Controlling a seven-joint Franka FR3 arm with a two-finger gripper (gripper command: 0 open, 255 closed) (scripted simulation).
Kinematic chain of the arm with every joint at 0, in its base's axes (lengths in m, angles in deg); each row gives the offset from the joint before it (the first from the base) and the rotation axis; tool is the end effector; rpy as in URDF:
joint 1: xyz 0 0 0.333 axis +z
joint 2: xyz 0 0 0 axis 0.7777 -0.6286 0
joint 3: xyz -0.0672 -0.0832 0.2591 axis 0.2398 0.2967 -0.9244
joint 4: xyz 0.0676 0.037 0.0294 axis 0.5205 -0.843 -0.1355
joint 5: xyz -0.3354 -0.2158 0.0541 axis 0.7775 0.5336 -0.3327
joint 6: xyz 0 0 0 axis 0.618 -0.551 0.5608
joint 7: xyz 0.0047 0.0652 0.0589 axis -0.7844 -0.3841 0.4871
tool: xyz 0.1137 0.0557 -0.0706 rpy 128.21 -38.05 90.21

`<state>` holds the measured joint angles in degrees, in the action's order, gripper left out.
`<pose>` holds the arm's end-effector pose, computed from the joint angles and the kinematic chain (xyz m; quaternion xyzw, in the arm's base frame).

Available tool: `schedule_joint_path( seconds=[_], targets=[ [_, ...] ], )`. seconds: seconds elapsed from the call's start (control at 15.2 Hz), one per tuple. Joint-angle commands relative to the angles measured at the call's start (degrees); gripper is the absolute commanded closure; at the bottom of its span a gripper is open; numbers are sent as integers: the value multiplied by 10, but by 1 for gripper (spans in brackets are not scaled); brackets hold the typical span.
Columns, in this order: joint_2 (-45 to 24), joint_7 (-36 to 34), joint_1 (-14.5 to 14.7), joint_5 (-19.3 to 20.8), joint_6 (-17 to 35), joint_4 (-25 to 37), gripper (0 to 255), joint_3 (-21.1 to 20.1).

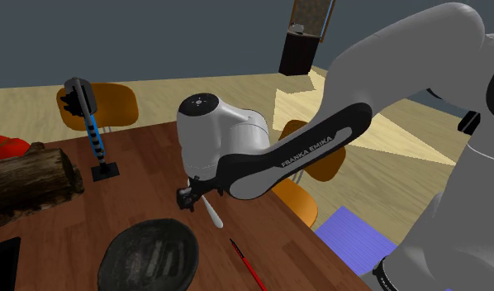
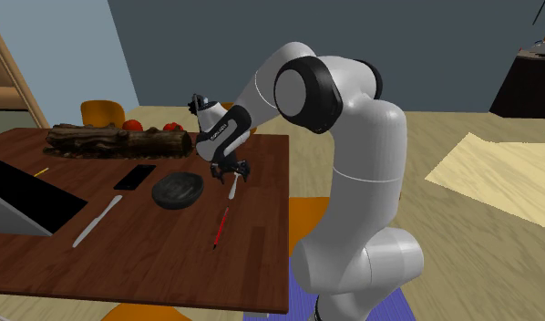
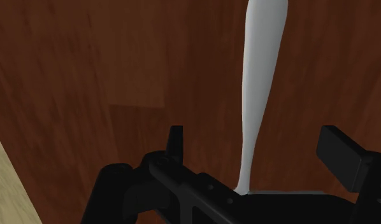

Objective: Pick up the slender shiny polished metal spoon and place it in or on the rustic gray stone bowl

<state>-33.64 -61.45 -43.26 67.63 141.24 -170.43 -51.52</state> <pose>0.4553 0.3373 0.2541 0.9941 -0.0304 0.0689 0.0777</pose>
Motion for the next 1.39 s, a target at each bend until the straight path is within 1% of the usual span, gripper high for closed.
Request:
schedule_joint_path(
  seconds=[0.0,0.07,0.13,0.73,1.32],
  targets=[
    [0,0,0,0,0,0,0,0],
    [0,0,0,0,0,0,0,0],
    [0,0,0,0,0,0,255,0],
    [0,0,0,0,0,0,255,0],
    [42,37,-7,-41,-54,24,255,-9]
  ],
)
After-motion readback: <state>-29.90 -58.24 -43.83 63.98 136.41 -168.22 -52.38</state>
